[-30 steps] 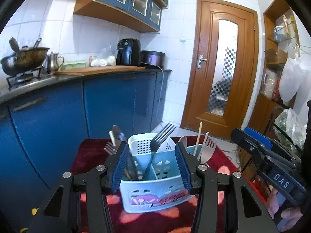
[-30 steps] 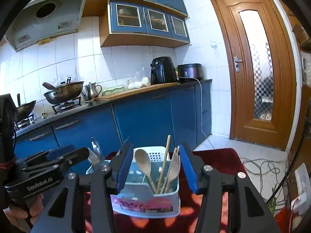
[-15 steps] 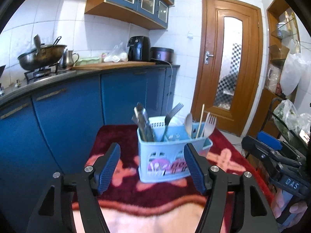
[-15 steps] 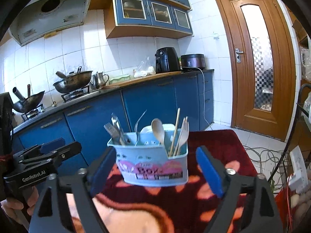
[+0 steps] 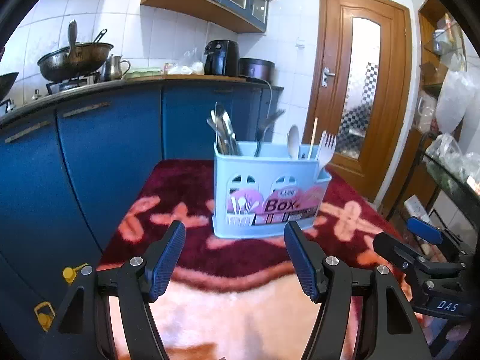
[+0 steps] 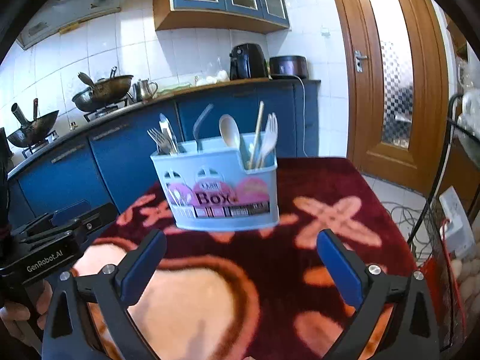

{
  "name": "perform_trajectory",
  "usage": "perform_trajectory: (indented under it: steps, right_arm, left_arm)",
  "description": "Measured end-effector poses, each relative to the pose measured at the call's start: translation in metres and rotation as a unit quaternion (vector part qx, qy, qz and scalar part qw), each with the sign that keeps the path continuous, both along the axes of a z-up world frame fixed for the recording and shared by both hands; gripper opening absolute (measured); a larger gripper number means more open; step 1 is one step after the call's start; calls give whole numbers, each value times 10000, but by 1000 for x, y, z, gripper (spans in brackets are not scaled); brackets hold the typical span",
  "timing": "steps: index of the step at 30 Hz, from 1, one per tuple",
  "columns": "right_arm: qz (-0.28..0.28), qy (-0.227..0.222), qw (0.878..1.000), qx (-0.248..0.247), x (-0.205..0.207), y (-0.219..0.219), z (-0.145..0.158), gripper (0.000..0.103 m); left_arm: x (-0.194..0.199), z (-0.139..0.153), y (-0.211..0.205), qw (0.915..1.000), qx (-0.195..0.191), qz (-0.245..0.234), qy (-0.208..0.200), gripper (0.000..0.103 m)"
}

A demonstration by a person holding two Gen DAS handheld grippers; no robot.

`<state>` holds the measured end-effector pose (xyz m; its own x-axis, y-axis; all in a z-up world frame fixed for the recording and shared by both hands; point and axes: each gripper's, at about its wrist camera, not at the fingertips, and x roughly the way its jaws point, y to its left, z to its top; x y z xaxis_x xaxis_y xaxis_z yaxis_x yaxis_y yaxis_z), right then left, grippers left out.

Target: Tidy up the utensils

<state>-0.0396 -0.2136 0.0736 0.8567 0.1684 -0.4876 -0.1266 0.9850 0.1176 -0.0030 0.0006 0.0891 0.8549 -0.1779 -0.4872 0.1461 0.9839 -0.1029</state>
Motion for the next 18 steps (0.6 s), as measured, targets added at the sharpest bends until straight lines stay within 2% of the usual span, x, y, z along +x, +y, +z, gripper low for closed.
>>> perform_trajectory:
  steps: [12,18]
  right_arm:
    - [-337,264,9990,-125,4,-12,-52,103]
    - [-496,385,9980,85,7,-23,-64,103]
  left_arm:
    - [18,-56,-8,9991,62,174,392,70]
    - [22,-71,-11,9984,73,228,513,70]
